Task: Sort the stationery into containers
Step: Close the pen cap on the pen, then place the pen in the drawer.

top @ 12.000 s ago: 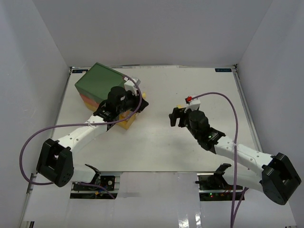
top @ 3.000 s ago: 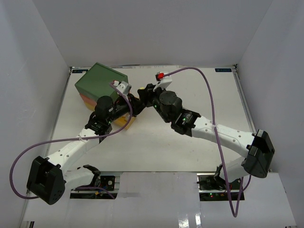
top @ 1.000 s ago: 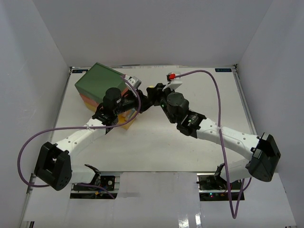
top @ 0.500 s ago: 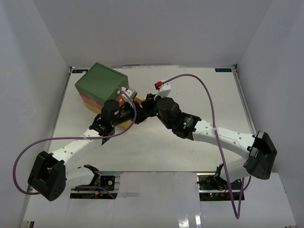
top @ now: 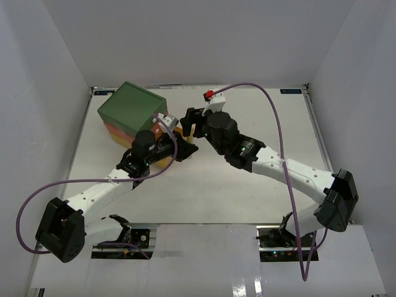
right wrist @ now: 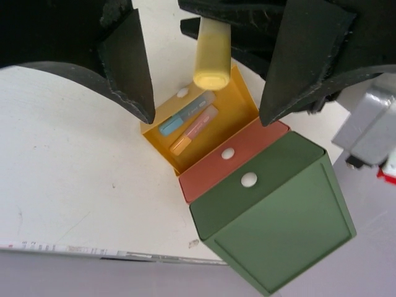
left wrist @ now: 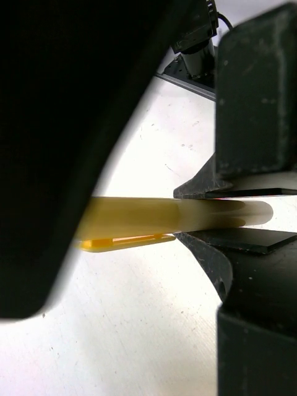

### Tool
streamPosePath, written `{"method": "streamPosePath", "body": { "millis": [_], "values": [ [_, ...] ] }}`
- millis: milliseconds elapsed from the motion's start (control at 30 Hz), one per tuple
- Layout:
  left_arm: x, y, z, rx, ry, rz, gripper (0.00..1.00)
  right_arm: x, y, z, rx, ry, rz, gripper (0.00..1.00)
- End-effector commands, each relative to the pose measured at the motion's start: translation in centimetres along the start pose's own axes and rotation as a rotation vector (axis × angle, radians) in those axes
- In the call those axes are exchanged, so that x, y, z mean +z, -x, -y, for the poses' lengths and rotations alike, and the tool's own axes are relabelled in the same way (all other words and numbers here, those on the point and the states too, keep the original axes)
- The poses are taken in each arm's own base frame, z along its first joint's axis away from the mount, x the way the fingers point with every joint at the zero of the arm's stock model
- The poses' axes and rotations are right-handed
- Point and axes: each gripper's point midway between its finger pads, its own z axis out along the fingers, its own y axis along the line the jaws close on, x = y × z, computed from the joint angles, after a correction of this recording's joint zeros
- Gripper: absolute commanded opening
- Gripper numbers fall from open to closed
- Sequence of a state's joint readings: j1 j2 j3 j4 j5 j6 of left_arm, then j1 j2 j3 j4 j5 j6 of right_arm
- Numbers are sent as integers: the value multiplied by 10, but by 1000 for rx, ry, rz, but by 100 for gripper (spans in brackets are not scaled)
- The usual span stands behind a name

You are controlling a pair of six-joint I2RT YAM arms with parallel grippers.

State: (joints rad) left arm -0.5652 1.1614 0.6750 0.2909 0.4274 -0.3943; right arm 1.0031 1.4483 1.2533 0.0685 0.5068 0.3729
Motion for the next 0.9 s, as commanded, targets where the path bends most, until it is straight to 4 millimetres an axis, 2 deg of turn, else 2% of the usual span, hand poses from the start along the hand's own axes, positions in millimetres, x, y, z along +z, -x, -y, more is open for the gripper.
{"method": "streamPosePath", "body": {
  "millis": [0,67,167,200,233,267,300,333,367,400,433,467,500,533,567,600,700,733,833,867],
  "values": [
    [-1,2,6,-4,-16,0,0,2,54,2,19,1,119,78],
    [-1,1,4,-11,2,-9,0,0,66,11,22,-16,145,82],
    [-3,-1,-8,-20,79,-34,0,-4,79,39,21,-77,173,91],
    [-7,-8,-15,-14,117,-69,0,-2,76,57,15,-110,170,95],
    [-8,-9,-20,-10,153,-84,0,-4,76,66,12,-124,169,98],
    [-9,0,-24,6,189,-83,0,-9,83,85,18,-153,186,95],
    [-15,-11,-41,30,273,-146,0,-12,70,101,11,-182,163,93],
    [-15,1,-45,54,304,-143,0,-22,74,110,15,-195,179,91],
    [-18,2,-51,74,340,-162,2,-27,75,128,18,-226,185,90],
    [-24,-6,-68,86,419,-219,4,-30,58,143,6,-255,156,90],
    [-26,-3,-76,139,449,-241,6,-41,62,149,7,-260,174,90],
    [-26,9,-80,170,477,-238,8,-46,60,160,5,-283,175,90],
    [-34,11,-96,193,554,-264,9,-49,42,171,-15,-304,144,90],
    [-33,7,-107,234,583,-307,10,-58,42,175,-14,-309,155,90],
    [-31,16,-112,258,607,-304,11,-62,37,181,-19,-320,150,90],
    [-30,10,-124,277,645,-343,16,-69,26,186,-26,-324,136,90],
    [-25,17,-139,340,687,-376,24,-80,15,193,-31,-331,130,90],
    [-22,16,-143,345,695,-389,26,-81,2,198,-38,-338,109,90],
    [-16,7,-162,364,735,-442,30,-89,-9,201,-49,-329,96,90],
    [-13,-2,-171,366,747,-480,30,-91,-12,202,-50,-328,94,90]
  ]
}}
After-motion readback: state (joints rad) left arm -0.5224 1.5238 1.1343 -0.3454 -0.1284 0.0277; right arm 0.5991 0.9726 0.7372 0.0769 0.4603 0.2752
